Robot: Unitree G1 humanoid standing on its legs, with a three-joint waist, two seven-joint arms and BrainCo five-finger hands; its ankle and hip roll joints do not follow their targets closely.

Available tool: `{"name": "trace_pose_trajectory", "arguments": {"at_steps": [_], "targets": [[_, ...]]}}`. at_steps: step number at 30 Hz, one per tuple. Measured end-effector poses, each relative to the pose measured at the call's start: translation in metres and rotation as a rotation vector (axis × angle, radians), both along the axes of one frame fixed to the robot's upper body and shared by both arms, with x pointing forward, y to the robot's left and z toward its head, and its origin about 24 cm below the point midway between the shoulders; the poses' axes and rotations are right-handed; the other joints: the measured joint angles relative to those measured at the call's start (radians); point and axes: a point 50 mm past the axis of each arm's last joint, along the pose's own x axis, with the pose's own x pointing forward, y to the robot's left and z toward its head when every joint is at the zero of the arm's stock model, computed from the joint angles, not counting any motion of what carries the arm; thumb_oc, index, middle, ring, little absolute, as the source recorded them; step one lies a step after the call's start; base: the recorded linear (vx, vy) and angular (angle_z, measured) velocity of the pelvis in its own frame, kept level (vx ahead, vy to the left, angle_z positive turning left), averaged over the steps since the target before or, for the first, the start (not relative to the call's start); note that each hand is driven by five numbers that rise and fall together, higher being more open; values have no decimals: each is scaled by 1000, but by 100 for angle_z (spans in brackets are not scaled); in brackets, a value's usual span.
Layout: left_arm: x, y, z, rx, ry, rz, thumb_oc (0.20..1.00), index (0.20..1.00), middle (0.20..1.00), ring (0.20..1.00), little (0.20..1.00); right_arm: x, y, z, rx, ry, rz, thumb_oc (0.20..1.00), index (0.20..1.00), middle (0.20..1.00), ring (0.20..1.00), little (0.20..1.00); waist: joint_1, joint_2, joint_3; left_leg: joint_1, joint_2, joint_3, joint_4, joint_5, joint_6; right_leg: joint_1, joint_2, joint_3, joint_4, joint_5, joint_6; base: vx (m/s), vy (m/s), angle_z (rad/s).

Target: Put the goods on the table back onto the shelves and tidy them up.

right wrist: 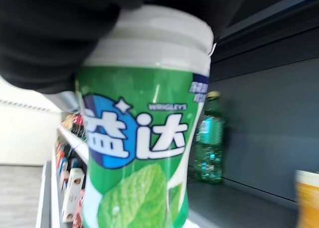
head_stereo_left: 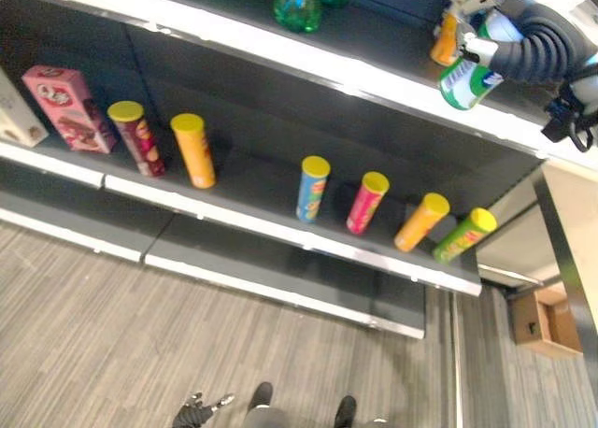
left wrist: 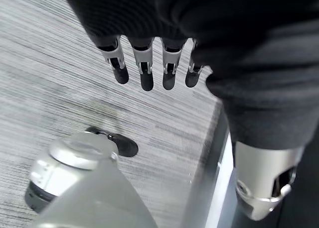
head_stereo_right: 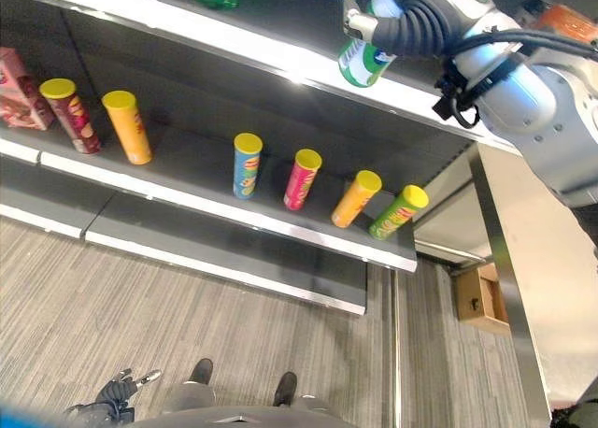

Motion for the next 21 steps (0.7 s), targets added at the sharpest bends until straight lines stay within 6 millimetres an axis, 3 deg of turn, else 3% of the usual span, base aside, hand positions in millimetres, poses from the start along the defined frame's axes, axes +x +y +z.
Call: {"name": "trace_pose_trajectory", "arguments": {"at_steps": [8,9,12,14,21], "targets": [[-7,-1,-3,-2,31,-6,1000,1000,1000,1000,1000,33,-7,-4,72,81,-82,200,200,200,200,200,50,-7,-11,-32,-5,-50,-1,14,-10,-1,0,-52,0,-8,0,32,-68,20],[-8,-1,-3,-8,27,14,1000,1000,1000,1000,1000,43,-10,-7,87,106,-120,200,200,200,200,200,55,-6,-13,-35,-6,-57,-1,12,-14,1,0,-62,0,-10,-1,25,-40,18],[-8,0,-3,-11,22,24,1000,1000,1000,1000,1000,49,-21,-8,107,120,-178,200,200,200,200,200,58,-5,-12,-49,-6,-73,-1,17,-16,-1,1,-80,0,-12,-1,24,-36,20],[-9,-1,-3,-12,25,23,1000,1000,1000,1000,1000,59,-38,-15,116,154,-267,200,200,200,200,200,71,-2,-13,-50,-8,-77,-2,17,-17,-1,1,-84,0,-14,0,26,-36,7],[-9,-1,-3,-13,28,19,1000,1000,1000,1000,1000,68,-71,-18,143,183,-438,200,200,200,200,200,70,16,-20,-63,-9,-100,-2,23,-16,-3,3,-108,0,-20,-3,17,-26,9]]}}
